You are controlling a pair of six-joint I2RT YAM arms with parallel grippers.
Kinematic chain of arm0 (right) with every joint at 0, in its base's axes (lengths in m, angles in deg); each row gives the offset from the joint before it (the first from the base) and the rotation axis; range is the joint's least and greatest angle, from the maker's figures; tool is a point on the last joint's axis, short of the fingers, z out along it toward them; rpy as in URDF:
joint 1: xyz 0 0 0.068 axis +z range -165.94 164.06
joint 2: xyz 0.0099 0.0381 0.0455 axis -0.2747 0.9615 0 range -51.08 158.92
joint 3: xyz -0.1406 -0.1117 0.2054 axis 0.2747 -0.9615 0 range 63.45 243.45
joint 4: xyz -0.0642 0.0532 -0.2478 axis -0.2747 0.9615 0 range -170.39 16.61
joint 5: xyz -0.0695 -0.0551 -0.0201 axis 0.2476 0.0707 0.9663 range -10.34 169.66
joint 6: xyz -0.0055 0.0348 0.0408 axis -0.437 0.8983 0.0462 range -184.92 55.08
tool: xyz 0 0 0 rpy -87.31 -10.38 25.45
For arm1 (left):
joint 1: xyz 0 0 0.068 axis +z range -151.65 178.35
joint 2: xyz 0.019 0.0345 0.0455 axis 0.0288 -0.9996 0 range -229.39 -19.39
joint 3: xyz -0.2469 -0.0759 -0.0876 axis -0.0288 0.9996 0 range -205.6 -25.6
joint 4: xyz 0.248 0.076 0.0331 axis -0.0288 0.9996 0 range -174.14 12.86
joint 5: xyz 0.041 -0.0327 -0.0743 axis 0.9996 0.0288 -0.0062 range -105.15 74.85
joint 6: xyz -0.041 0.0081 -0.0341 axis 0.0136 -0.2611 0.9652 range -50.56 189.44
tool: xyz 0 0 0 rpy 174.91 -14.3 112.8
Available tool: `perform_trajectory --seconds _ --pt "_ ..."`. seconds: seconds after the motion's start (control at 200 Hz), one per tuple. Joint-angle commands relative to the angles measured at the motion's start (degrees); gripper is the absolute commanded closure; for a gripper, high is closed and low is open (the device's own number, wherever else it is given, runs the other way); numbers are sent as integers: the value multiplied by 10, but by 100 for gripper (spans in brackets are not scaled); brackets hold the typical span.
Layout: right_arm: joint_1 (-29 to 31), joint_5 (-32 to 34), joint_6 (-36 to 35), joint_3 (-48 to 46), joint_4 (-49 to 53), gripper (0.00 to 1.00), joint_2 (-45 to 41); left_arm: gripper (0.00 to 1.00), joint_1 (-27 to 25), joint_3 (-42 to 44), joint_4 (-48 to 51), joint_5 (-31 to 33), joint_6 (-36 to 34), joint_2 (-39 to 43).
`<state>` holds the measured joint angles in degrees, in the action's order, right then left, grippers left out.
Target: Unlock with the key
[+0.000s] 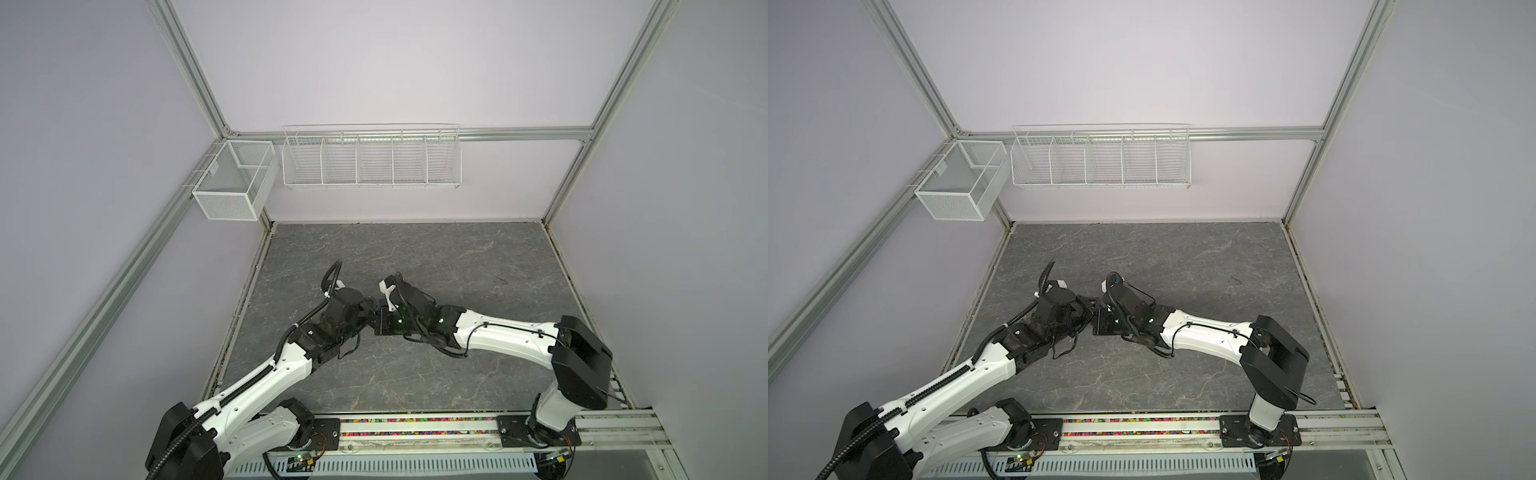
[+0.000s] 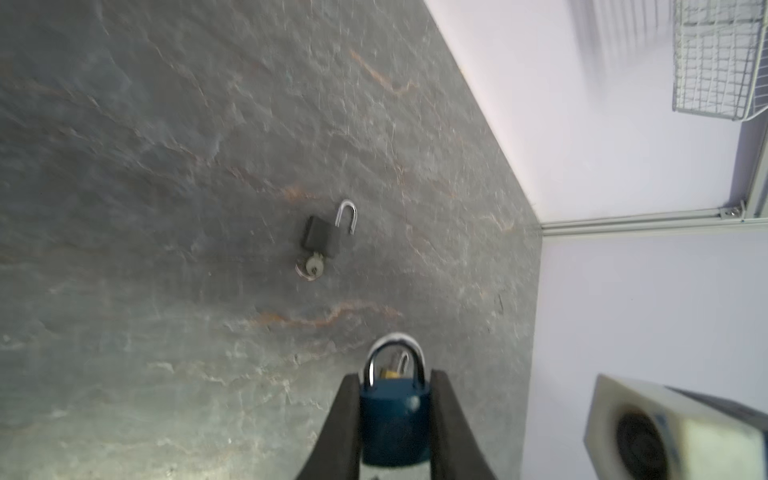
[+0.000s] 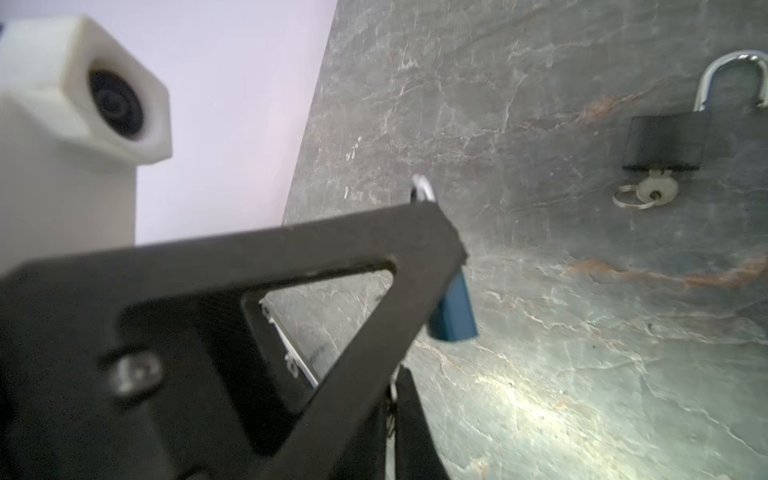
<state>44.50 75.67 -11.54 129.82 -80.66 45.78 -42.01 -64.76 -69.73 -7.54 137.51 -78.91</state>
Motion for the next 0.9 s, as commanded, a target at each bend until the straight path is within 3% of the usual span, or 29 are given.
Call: perform_trajectory --seconds 0.0,0.19,0.63,0.895 --pt "0 -7 -11 3 -71 94 -25 100 -11 -19 9 -63 -26 -4" --pt "0 69 -60 -14 1 94 -57 100 -10 -31 55 -38 -32 6" --pt "-8 27 -68 -31 77 94 -72 100 -10 -52 73 30 -22 26" --pt "-20 4 -65 -1 70 94 -45 100 -10 -52 65 26 -24 27"
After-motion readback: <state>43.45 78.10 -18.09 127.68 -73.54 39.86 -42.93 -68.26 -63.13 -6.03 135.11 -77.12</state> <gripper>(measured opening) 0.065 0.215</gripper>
